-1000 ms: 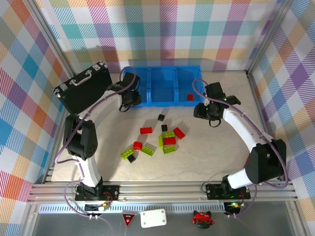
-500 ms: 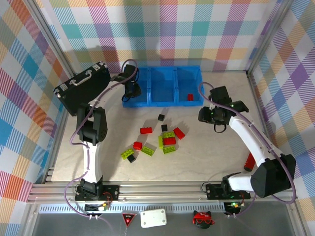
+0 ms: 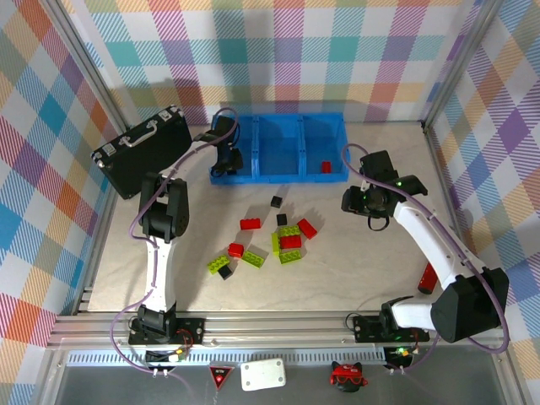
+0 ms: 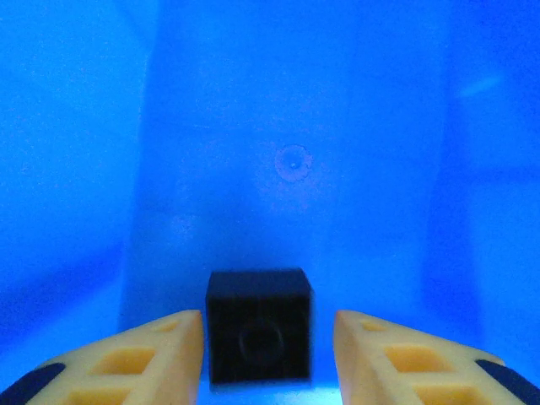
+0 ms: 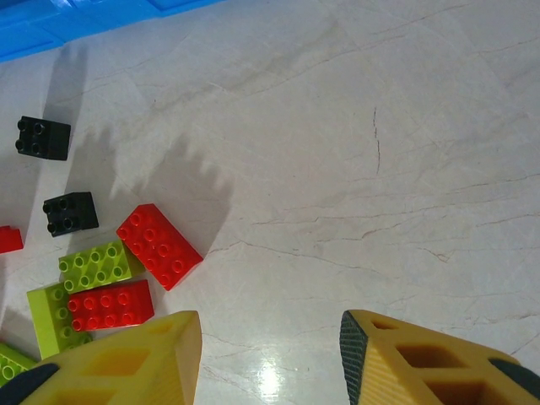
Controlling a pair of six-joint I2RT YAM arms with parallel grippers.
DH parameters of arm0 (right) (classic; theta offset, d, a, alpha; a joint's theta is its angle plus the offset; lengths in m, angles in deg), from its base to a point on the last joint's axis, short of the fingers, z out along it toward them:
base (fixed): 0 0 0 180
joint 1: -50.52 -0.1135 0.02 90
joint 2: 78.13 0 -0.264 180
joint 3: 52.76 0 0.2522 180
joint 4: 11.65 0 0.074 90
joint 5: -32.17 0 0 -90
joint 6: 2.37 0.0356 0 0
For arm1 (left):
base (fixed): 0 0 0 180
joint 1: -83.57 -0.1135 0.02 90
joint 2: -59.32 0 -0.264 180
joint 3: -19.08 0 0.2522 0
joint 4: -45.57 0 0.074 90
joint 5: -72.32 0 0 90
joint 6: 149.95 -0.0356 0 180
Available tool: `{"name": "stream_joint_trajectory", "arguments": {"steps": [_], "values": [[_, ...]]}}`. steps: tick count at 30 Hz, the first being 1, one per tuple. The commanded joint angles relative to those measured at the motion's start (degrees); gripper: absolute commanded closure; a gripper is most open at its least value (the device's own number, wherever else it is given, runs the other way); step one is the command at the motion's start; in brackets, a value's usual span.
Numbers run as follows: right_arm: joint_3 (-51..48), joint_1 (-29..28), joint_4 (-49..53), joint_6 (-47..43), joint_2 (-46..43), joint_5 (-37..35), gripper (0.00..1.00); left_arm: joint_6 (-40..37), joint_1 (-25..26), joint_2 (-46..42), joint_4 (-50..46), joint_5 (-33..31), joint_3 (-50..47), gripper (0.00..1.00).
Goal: Sort the legos into containers by color
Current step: Place the lego in the container.
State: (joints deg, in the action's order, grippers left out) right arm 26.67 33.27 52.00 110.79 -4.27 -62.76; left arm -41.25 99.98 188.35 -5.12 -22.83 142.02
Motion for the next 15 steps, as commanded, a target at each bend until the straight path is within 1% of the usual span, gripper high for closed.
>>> {"name": "stream_joint_trajectory", "arguments": {"steps": [1, 3, 10, 15], "values": [[0.3, 0.1, 1.6, 0.2, -1.3, 0.7, 0.51, 0.1, -0.4, -0.8, 0.4, 0.8, 1.9, 0.54], [0.2, 0.2, 1.5, 0.2, -1.4, 1.4, 0.51, 0.0, -0.4, -1.7, 0.2, 0.9, 1.7, 0.53], [1.2, 0.2, 1.7, -0.1, -0.4, 4.6, 0.51, -0.2, -0.3, -5.7, -0.7, 1.4, 0.4, 0.53], [1.1, 0.2, 0.8, -0.2, 0.8, 7.6, 0.5, 0.6, -0.3, -11.1, -1.4, 1.8, -4.5, 0.53]]}}
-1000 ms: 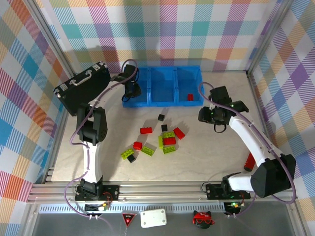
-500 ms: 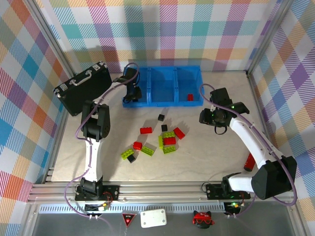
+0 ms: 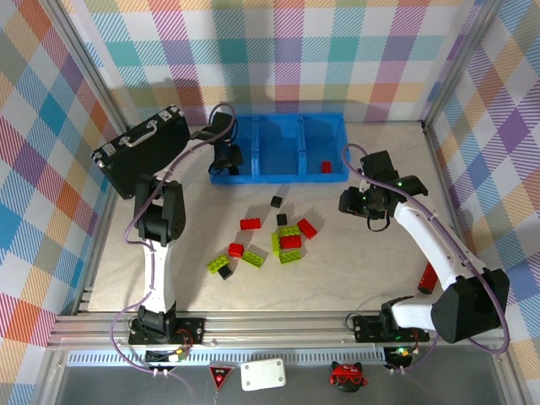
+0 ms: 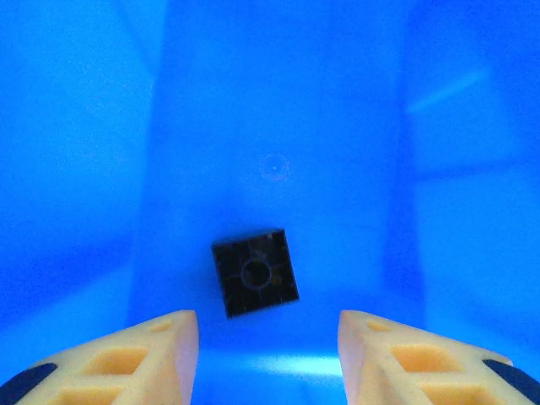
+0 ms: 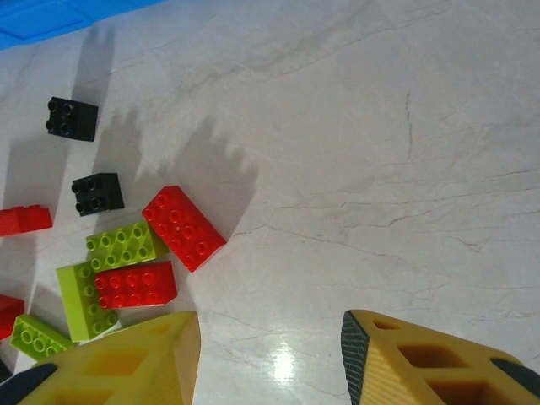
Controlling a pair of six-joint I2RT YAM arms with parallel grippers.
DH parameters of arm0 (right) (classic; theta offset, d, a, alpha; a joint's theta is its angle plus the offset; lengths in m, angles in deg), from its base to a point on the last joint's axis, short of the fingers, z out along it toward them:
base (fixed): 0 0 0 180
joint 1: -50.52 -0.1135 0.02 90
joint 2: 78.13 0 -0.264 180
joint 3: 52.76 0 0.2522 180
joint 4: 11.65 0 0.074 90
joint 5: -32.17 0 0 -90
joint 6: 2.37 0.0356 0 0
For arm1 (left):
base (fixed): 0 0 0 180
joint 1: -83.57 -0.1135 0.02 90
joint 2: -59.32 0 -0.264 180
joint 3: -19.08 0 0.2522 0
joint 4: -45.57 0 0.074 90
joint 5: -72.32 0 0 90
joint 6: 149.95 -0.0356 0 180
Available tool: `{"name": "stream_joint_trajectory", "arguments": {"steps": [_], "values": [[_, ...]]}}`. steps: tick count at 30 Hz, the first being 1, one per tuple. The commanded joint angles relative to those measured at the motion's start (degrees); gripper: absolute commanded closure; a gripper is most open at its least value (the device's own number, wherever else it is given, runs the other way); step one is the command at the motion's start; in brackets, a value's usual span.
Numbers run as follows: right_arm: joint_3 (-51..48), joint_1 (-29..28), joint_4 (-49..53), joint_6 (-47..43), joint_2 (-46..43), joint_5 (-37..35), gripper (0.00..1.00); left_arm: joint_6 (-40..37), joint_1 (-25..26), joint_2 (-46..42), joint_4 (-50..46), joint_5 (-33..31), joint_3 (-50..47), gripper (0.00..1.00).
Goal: Sort the legos into containers by color
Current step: Place the lego in the container, then pick up the lego from the center of the table.
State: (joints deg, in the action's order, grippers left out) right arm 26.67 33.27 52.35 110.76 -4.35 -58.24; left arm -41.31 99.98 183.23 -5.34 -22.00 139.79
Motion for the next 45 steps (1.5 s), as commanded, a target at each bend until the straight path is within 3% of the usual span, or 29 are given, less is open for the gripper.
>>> {"name": "stream_joint_trajectory", "arguments": {"steps": [1, 30, 37, 45], "values": [[1.1, 0.1, 0.3, -0.1, 1.2, 3.6, 0.5, 1.0, -0.3, -7.2, -1.0, 1.2, -3.6, 0.53], [8.1, -14.3, -1.4, -1.7, 23.3, -0.7, 0.51, 4.1, -0.1, -45.3, -3.2, 4.3, -38.4, 0.53], [7.9, -18.0, -2.5, -5.2, 27.8, -4.4, 0.5, 4.4, -0.1, -49.5, -3.8, 3.9, -42.3, 0.53], [7.2, -19.8, -2.3, -15.1, 31.3, -8.4, 0.39, 4.2, -0.1, -50.6, -4.3, 3.4, -43.3, 0.53]]}}
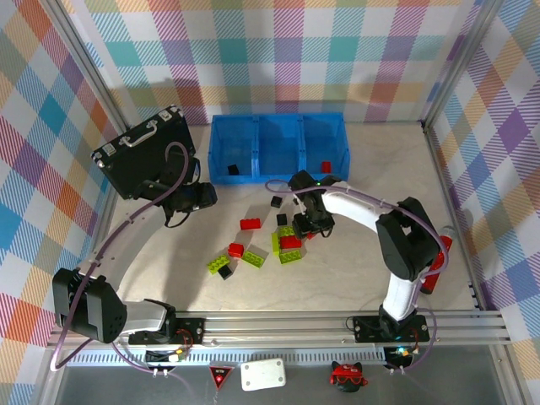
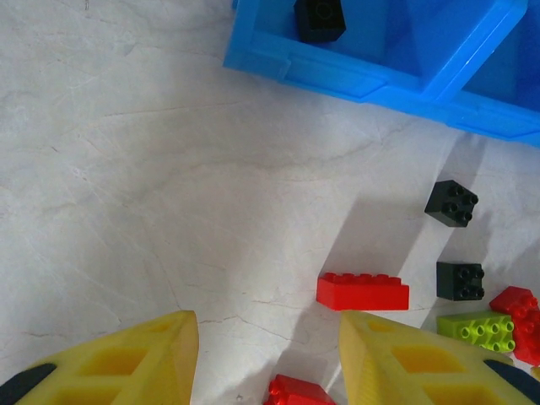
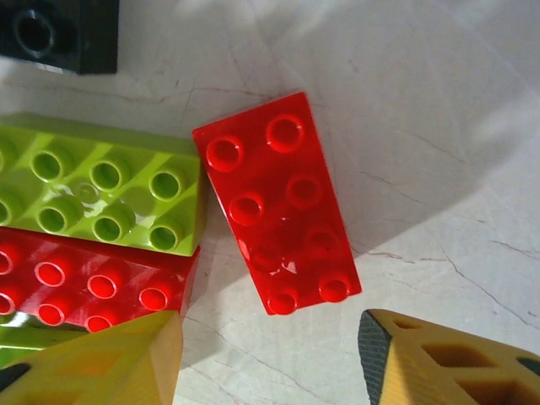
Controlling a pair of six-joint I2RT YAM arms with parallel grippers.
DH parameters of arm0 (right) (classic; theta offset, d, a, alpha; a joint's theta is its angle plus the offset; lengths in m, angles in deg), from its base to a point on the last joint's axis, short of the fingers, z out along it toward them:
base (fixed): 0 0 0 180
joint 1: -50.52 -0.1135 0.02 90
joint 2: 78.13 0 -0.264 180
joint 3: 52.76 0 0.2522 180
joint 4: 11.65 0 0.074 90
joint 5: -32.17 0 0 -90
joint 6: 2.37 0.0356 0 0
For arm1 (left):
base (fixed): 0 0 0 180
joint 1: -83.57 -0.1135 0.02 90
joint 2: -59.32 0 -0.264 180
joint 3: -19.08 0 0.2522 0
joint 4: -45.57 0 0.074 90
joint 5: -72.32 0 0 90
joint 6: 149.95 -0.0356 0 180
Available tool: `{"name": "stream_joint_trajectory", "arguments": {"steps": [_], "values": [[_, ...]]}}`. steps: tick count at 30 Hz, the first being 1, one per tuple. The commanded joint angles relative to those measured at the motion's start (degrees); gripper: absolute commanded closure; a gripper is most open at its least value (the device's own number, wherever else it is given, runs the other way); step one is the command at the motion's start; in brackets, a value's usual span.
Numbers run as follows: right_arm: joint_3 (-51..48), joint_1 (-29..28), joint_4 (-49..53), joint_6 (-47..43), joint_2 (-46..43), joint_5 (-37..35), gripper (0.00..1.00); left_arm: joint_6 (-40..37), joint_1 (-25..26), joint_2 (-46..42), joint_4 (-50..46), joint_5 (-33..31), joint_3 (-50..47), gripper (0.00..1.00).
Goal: Sort the legos into containers by color
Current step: Pick up the lego from the center of the table.
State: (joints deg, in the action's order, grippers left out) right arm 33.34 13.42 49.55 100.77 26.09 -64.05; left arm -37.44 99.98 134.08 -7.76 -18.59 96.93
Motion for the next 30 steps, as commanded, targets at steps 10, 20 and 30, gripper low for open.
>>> {"name": "stream_joint_trajectory", "arguments": {"steps": [10, 20, 30], "values": [[1.9, 0.0, -0.1, -9.6, 3.3, -3.5, 0.4, 0.0, -0.1, -1.2, -1.6, 0.2, 0.3, 0.53], [3.4, 0.0, 0.3, -10.9, 5.2, -3.9, 0.43, -0.2, -0.1, -1.4, -2.6, -0.1, 1.0, 0.53], [3.2, 0.0, 0.3, -11.2, 5.5, -3.9, 0.49, 0.1, -0.1, -1.4, -2.6, 0.4, 1.6, 0.53]]}}
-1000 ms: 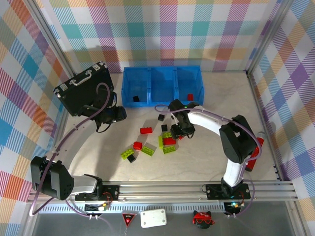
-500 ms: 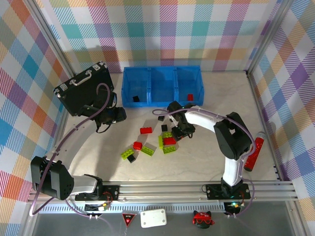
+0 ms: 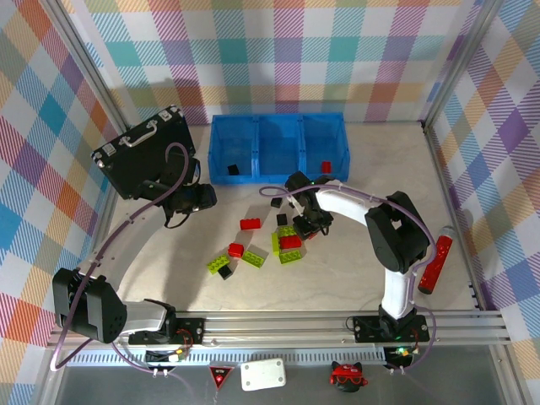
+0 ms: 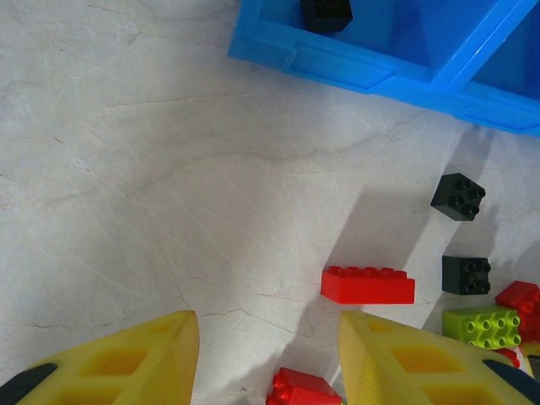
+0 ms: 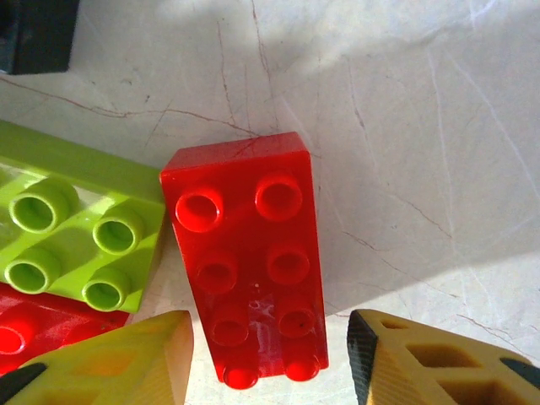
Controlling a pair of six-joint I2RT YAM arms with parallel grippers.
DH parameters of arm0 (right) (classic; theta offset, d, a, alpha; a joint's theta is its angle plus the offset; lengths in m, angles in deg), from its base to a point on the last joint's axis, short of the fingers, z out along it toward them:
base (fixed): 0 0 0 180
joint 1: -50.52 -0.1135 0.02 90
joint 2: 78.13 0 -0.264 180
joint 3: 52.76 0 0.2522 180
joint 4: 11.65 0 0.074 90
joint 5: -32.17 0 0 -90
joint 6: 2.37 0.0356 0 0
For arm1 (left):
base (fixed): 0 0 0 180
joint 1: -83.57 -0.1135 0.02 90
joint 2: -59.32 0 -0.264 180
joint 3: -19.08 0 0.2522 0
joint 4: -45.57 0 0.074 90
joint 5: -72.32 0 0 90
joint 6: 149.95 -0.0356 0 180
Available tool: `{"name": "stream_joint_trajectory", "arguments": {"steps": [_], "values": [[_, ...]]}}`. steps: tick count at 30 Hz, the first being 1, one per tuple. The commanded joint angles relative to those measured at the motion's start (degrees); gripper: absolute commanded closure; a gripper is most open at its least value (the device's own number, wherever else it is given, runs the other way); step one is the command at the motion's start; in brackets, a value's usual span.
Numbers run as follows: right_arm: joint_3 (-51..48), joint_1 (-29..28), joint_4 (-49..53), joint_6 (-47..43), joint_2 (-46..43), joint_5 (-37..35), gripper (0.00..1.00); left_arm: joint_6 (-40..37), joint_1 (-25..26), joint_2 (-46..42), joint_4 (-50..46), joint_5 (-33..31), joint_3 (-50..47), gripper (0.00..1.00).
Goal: Sort the legos into containers by color
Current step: Pick up the lego from the center of the table.
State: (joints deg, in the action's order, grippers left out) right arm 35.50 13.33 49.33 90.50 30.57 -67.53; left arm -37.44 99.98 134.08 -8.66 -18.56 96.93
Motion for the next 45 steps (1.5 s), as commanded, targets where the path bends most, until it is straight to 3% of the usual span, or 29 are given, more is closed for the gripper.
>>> {"name": "stream_joint_trajectory", "arguments": {"steps": [1, 45], "values": [[1.0, 0.1, 0.5, -0.9, 0.9, -0.2, 0.5, 0.0, -0.1, -1.4, -1.8, 0.4, 1.7, 0.53], [4.5, 2.2, 3.8, 3.1, -5.3, 0.4, 0.68, -0.3, -0.1, -1.4, -1.6, 0.4, 1.3, 0.53]]}}
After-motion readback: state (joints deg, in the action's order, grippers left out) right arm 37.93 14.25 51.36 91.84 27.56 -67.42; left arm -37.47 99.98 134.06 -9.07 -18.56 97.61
